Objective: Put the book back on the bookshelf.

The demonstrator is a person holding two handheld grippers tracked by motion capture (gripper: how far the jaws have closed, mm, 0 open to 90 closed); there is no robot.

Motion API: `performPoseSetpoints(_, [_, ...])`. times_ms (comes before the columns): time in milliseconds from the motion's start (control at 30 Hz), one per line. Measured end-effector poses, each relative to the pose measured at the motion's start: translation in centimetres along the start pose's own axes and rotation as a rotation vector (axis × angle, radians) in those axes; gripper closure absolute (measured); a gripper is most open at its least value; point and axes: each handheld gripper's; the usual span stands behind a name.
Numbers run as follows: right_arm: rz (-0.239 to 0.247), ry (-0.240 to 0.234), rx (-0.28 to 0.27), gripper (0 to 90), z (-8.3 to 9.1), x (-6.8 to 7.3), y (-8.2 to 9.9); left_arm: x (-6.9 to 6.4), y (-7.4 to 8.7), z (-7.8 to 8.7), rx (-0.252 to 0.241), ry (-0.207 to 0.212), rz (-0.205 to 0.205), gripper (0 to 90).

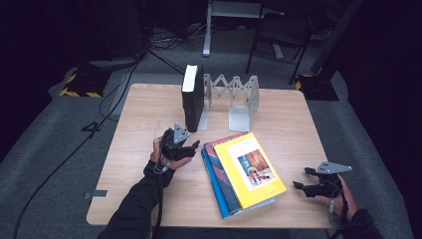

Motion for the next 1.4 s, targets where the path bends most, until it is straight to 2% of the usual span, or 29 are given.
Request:
performPoseSetpoints(67, [-0.002,-0.004,-0.004,23.9,0.2,0.2,-0.3,-0.6,0.7,0.8,0.017,0.026,-0.023,33.3])
performPoseSetpoints(167, [-0.012,-0.035,-0.035,33.4,0.9,0.5,-1.0,-1.4,1.6,2.0,0.041,0.059,-0.052,32.0])
performPoseSetpoints(233, [0.001,-0.055,-0.046,34.1,1.3,0.8,-1.8,-1.9,2.2,2.7,0.068,0.094,-0.050,31.2])
performPoseSetpoints(333, [0.015,-0.087,-0.075,35.7,2.0,1.4,-3.1,-3.0,3.3,4.1,0.081,0.145,-0.052,32.1])
performPoseSetpoints(400, [0.018,-0.092,-0.083,35.2,2.3,1.7,-3.7,-3.3,3.6,4.4,0.088,0.151,-0.062,28.8])
performPoseSetpoints(433, [0.027,-0.119,-0.104,35.0,2.7,2.1,-4.6,-4.0,4.4,4.9,0.113,0.178,-0.071,28.6])
performPoseSetpoints(467, [0.031,-0.123,-0.109,35.0,2.8,2.4,-5.0,-4.0,4.4,4.9,0.113,0.178,-0.071,27.1])
performPoseSetpoints(533, [0.041,-0.134,-0.115,34.9,2.9,2.7,-5.4,-4.5,5.1,5.1,0.149,0.182,-0.079,26.0])
performPoseSetpoints(600, [0.067,-0.156,-0.116,34.7,3.0,3.8,-6.6,-4.8,5.7,5.3,0.170,0.211,-0.084,24.3])
performPoseSetpoints(700, [0.074,-0.178,-0.123,33.8,2.8,4.3,-7.3,-4.9,5.9,5.2,0.177,0.219,-0.087,23.4])
performPoseSetpoints(767, [0.109,-0.185,-0.104,33.4,2.6,4.9,-8.3,-5.0,6.0,4.9,0.182,0.211,-0.090,23.2])
performPoseSetpoints(867, [0.126,-0.222,-0.073,32.0,1.8,5.7,-9.7,-5.1,6.0,4.5,0.188,0.211,-0.093,23.2])
performPoseSetpoints(1000, [0.141,-0.275,-0.030,30.4,0.0,6.3,-10.7,-5.0,5.9,4.2,0.180,0.217,-0.083,23.0])
performPoseSetpoints(1100, [0.134,-0.281,0.015,29.0,-1.6,6.3,-11.0,-5.2,5.7,4.1,0.172,0.220,-0.085,24.9])
performPoseSetpoints(1167, [0.130,-0.267,0.066,24.3,-2.6,6.2,-10.9,-5.3,5.6,4.1,0.157,0.227,-0.083,25.8])
performPoseSetpoints(1267, [0.085,-0.326,0.078,20.8,-3.7,5.9,-10.9,-5.3,4.8,4.0,0.121,0.234,-0.076,25.9])
performPoseSetpoints(1300, [0.085,-0.326,0.078,20.8,-3.7,5.9,-10.9,-5.3,4.8,4.0,0.121,0.234,-0.076,25.9])
performPoseSetpoints(1400, [0.071,-0.376,0.104,16.9,-4.6,5.7,-11.2,-5.3,4.1,3.8,0.097,0.233,-0.075,25.8])
Point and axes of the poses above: each handheld gripper's, and its own axes: z roughly backward along the jaws, y roughly out of its underside, x roughly to its left, and after that the axes turned 5 degrees about -x, right-handed
